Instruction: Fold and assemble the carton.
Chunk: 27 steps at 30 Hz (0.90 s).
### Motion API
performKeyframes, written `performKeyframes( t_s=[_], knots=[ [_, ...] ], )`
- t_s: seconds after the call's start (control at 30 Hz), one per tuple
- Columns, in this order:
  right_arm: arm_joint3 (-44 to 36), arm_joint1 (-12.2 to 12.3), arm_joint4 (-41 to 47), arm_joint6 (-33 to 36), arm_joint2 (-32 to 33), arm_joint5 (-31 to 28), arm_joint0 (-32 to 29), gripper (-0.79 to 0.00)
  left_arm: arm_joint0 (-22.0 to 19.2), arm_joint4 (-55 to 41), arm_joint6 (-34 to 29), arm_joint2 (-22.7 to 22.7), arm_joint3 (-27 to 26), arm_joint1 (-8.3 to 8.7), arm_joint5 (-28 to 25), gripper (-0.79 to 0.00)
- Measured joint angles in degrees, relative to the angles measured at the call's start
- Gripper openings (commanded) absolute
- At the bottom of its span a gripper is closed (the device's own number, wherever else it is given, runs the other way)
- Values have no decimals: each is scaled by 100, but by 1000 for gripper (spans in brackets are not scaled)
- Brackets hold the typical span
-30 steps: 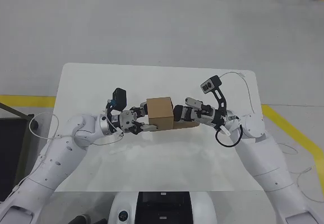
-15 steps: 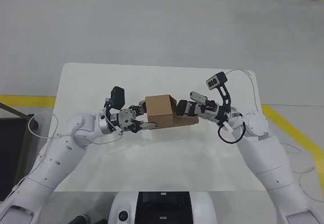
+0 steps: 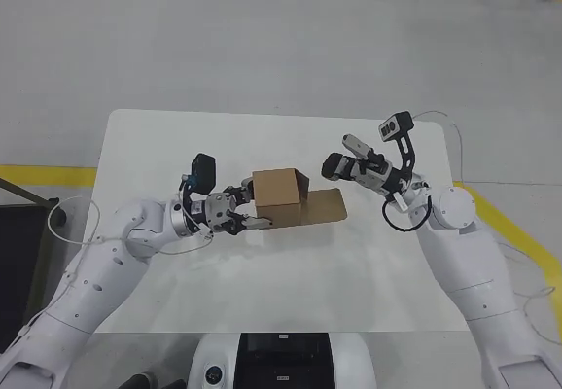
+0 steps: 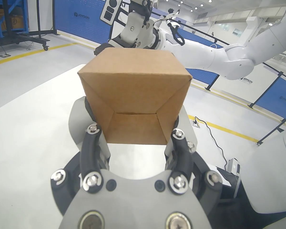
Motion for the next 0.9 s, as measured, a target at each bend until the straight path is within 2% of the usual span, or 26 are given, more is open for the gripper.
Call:
performKeyframes(
  t_s=[0.27,0.9],
  knots=[
    [286,-147,584,556,-421,-135,238,0,-5,-128,-119,67,-116,66,0,-493],
    [-137,-159,1330,1516,-364,-62,-166,0,-251,-42,104,218,161,29,0,-496]
  ],
)
